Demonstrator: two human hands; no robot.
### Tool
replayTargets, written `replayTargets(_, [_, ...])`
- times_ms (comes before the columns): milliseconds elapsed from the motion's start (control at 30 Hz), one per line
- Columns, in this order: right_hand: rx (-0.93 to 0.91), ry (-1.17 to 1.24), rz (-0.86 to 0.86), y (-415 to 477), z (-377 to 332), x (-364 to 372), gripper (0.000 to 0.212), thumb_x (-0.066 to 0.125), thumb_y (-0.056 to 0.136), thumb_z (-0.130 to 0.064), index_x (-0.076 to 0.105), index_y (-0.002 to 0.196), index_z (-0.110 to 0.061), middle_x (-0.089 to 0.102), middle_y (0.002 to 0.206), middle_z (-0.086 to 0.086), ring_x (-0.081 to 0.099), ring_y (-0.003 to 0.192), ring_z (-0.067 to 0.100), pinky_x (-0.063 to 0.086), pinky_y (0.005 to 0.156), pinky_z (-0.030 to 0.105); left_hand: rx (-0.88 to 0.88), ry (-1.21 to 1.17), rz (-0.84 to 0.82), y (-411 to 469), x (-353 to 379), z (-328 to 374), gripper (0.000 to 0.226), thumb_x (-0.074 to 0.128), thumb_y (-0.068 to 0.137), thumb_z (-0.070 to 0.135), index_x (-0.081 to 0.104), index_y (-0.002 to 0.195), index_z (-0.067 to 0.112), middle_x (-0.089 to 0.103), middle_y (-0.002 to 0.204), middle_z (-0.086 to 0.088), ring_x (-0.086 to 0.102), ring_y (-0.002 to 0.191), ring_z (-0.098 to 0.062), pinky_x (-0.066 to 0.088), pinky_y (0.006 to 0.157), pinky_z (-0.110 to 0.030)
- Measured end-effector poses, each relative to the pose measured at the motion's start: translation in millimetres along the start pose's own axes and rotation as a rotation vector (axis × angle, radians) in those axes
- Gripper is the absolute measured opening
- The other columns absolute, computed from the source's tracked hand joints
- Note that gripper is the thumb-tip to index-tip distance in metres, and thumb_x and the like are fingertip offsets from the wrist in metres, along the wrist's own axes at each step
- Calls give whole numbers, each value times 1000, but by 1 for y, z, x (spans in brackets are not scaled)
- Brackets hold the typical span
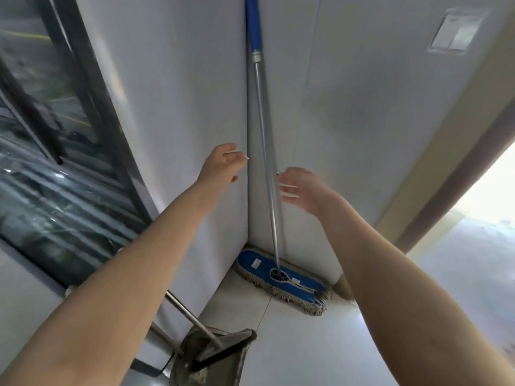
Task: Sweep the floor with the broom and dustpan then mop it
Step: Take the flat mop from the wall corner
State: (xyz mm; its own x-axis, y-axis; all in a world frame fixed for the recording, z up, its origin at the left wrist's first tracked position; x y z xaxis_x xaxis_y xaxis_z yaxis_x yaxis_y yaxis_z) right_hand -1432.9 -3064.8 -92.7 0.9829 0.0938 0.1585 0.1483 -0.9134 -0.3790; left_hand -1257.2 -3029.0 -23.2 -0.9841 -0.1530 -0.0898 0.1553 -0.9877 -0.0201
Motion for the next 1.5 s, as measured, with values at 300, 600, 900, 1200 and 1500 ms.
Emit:
replayTargets(300, [-87,-121,-64,34,-41,-68,59,69,85,-17,42,137,-16,53,121,4,52,105,22,48,83,35,-4,-48,93,23,81,9,40,56,93,13,46,131,11,58,127,-5,56,107,-17,47,96,-39])
replayTargets(600, [-115,-101,-64,126,-80,-67,56,70,84,-18,46,134,-15,55,119,3,53,104,19,48,82,32,-40,-35,111,115,93,-3,38,51,93,3,45,131,7,58,125,-8,54,97,-14,46,92,-36])
replayTargets(900, [-42,-151,-80,246,-108,-43,61,69,86,-13,41,140,-13,52,134,9,47,125,24,44,98,37,-73,-82,147,250,64,-6,41,51,92,2,47,133,7,56,119,-5,53,100,-15,47,91,-32])
replayTargets(1200, [55,-356,-86,334,-91,-34,76,73,83,-22,32,146,-9,41,143,7,44,127,21,43,103,35,-87,-57,124,337,73,-18,43,56,92,8,46,133,9,54,128,-5,53,113,-15,41,104,-31])
replayTargets(1500, [-32,-680,-261,413,-81,-9,58,73,77,-46,54,119,-11,53,94,-4,53,83,9,38,68,19,-124,90,208,408,80,-34,53,58,93,26,40,140,10,50,134,-1,49,119,-13,35,92,-18])
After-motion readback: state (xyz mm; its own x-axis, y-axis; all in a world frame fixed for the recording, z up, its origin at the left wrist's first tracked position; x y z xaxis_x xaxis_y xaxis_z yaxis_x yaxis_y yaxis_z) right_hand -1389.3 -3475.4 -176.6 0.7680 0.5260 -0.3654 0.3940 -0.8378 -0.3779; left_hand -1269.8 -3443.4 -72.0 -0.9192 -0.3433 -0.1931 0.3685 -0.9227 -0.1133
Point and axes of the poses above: each hand's wrist, its own y-axis towards the middle knuckle, its own x-axis out of the palm, z = x × y, the point moved 9 cm from there along y, towards the middle knuckle
